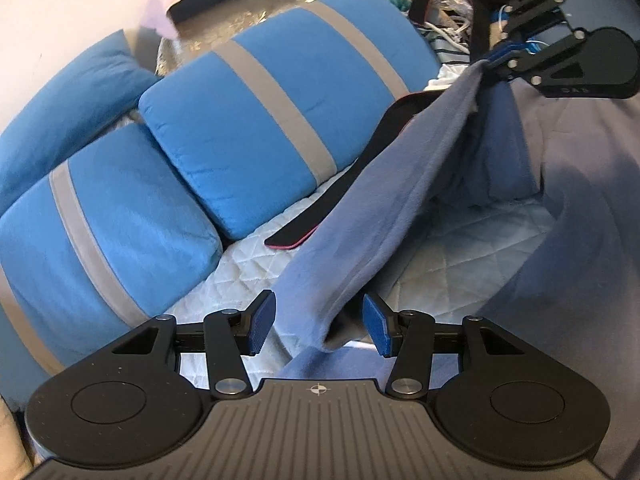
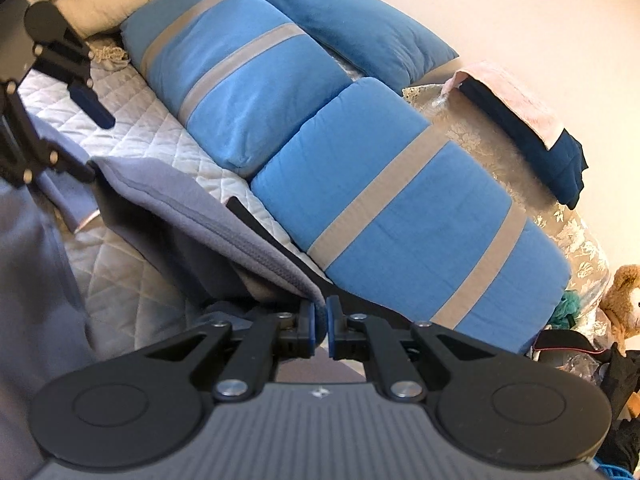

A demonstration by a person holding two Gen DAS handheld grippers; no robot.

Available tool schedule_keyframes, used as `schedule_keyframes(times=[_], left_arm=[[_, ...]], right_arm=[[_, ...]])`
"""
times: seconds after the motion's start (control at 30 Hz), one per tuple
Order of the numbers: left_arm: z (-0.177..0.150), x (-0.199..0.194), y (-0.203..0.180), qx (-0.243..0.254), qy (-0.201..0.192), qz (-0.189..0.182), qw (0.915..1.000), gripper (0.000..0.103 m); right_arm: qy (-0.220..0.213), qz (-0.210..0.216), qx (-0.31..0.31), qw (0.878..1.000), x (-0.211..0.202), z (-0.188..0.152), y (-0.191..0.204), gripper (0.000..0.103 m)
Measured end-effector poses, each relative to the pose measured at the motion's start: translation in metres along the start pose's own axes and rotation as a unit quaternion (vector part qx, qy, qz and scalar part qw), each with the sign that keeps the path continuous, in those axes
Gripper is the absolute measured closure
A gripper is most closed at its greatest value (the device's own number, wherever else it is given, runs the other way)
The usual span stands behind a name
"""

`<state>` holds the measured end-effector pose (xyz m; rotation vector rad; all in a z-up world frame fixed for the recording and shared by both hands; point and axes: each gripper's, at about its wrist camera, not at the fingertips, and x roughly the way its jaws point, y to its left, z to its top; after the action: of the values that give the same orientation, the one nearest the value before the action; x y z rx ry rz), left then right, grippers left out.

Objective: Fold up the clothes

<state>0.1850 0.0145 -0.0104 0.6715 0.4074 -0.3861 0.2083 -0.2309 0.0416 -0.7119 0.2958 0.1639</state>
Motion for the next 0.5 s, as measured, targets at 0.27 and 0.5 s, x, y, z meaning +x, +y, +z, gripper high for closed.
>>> schedule_keyframes(times=[0.27, 0.5], left_arm=[[0.002, 0.011, 0.006, -0.004, 0.015, -0.012, 0.9998, 0.06], [0.005, 0.025, 0.007, 0.001, 0.032, -0.025, 0.9992, 0.071]], right_arm=[[0.002, -0.007, -0.016, 1.0, 0.001, -0.001, 0.003, 0.095], [0.005, -0.012, -0.016, 1.0, 0.003, 0.0, 0.002, 0.095]])
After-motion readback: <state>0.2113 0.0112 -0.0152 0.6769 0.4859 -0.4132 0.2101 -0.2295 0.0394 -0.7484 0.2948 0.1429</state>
